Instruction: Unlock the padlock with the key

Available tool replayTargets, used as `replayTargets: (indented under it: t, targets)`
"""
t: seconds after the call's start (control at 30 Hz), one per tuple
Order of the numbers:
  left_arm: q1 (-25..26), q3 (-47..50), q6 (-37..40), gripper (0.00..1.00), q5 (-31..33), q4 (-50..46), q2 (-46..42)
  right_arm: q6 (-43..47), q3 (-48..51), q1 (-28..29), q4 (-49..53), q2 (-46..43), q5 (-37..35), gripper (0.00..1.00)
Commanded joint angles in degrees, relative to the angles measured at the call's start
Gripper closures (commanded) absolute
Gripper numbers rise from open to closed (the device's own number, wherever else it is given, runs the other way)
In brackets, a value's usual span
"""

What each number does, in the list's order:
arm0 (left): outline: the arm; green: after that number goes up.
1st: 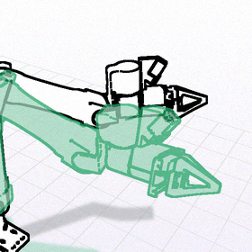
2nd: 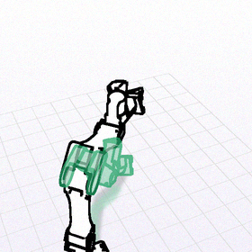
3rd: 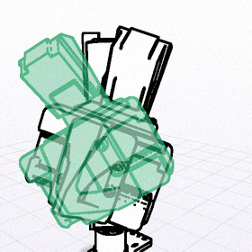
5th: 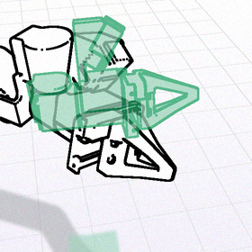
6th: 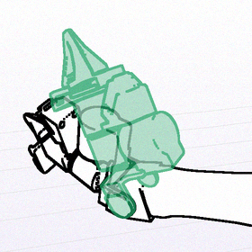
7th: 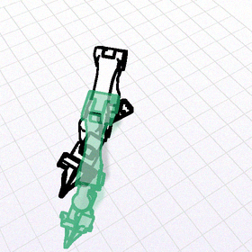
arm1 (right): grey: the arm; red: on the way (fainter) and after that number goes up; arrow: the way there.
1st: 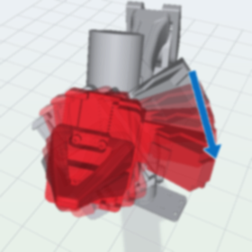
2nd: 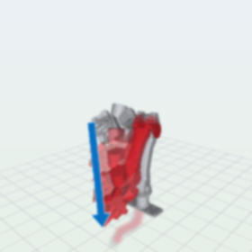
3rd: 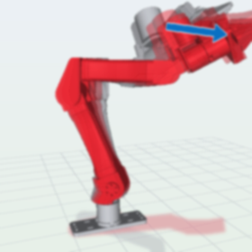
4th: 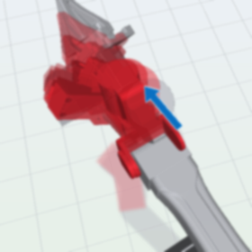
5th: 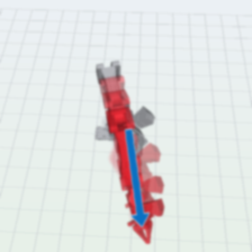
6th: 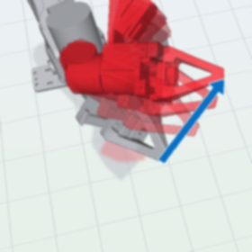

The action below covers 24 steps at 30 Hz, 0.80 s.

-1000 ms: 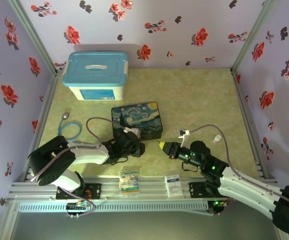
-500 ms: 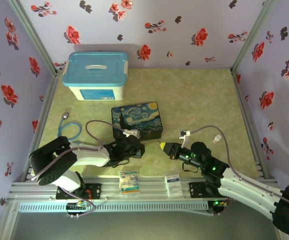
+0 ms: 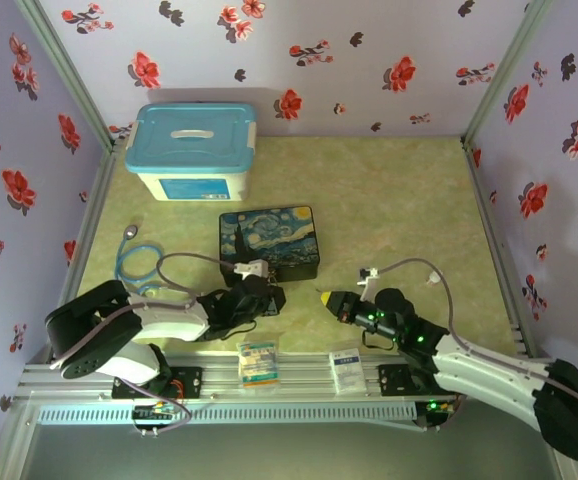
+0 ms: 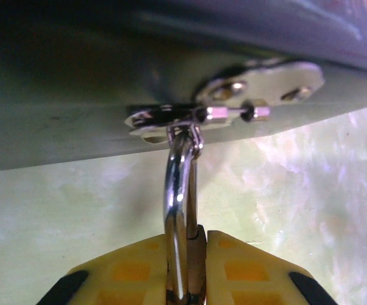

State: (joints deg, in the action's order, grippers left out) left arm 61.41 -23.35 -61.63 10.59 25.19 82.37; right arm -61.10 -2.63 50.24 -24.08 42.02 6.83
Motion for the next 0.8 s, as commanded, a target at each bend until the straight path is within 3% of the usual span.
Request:
replayTargets:
  t: [0.0,0.13,0.27,0.43,0.53,0.77]
  targets:
    - [0.9,0.41,-5.17,0.99,2.17,9.85,-1.79,-5.2,2.8,-0.2,-11.71,3.85,-0.26,1.0]
    - [1.66,0.68,-7.39,0.99,2.77,13.6,-0.72,-6.29,2.44,-0.12,-14.0,6.56,1.21,1.0]
    - [3.04,3.52,-12.52,1.0,5.44,23.89,2.15,-8.8,2.18,0.04,-15.24,8.07,-0.41,1.0]
    - [3.72,5.87,-18.99,1.0,8.14,37.01,8.42,-14.21,0.87,2.96,-12.81,11.11,-7.4,1.0]
    - [4.25,5.85,-21.07,1.0,8.8,41.77,12.27,-12.99,-1.47,5.57,-12.02,14.05,-8.99,1.0]
    - [6.37,5.94,-25.15,1.0,11.87,46.52,15.19,-15.49,-1.57,6.07,-30.91,28.76,-6.08,1.0]
